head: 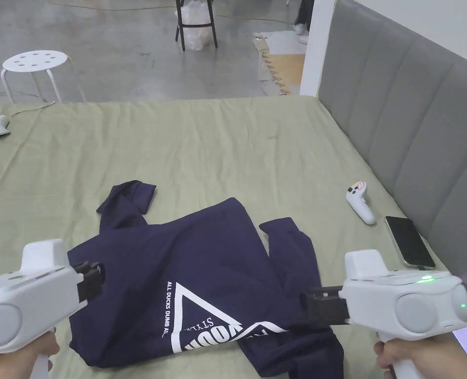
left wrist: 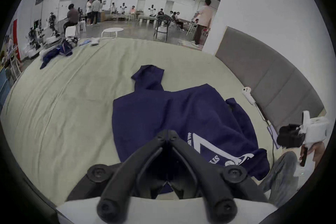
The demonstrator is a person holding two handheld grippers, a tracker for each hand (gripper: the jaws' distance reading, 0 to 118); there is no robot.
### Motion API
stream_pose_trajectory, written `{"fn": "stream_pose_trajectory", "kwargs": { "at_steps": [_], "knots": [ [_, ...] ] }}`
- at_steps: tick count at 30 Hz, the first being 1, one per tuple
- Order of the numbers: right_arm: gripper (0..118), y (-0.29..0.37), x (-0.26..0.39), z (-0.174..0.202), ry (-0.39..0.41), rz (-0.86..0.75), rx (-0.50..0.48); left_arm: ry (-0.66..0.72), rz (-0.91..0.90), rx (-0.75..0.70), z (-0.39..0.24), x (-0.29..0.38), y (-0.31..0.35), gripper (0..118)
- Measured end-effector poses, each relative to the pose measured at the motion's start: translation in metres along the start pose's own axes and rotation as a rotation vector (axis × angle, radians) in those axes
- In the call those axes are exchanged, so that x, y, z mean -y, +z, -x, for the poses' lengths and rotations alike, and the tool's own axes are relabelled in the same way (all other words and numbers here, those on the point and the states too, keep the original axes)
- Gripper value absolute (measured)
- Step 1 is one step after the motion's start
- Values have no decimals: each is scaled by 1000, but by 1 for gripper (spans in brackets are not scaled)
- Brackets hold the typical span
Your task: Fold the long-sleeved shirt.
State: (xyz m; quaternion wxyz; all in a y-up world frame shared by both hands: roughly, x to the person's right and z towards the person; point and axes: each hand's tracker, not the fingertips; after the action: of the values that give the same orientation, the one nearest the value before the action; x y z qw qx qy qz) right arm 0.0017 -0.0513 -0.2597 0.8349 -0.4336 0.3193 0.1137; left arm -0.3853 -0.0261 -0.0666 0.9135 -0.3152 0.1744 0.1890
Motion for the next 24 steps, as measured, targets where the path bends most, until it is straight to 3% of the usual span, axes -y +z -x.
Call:
{"fn": "stream_pose_trajectory", "kwargs": {
  "at_steps": [3, 5, 7, 13, 14, 15, 17, 18, 19, 22, 24],
  "knots": [
    [91, -24, 10, 10, 17, 91, 22, -40, -12, 41, -19, -20, -17, 4],
    [80, -39, 23, 15, 30, 147, 80, -88, -15, 63, -38, -35, -31, 4],
    [77, -50, 36, 16, 37, 196, 113, -128, -12, 91, -60, -51, -48, 4],
    [42, -61, 62, 20, -52, 201, 81, -229, 52, 176, -108, -94, -140, 5],
    [30, -62, 62, 23, -51, 198, 85, -247, 76, 180, -108, -99, -159, 17],
    [23, -62, 63, 26, -52, 188, 87, -254, 92, 186, -115, -105, -182, 37],
    [21, -63, 64, 34, -3, 180, 129, -269, 165, 205, -125, -110, -219, 97],
    [21, -64, 65, 39, 19, 177, 137, -275, 224, 203, -136, -108, -237, 107],
    [21, -66, 66, 40, 21, 175, 142, -274, 276, 209, -141, -109, -256, 106],
    [21, -65, 65, 38, 0, 175, 139, -304, 341, 192, -154, -104, -297, 86],
    [21, -65, 66, 33, -17, 177, 130, -388, 378, 121, -159, -91, -319, 89]
  ]
}}
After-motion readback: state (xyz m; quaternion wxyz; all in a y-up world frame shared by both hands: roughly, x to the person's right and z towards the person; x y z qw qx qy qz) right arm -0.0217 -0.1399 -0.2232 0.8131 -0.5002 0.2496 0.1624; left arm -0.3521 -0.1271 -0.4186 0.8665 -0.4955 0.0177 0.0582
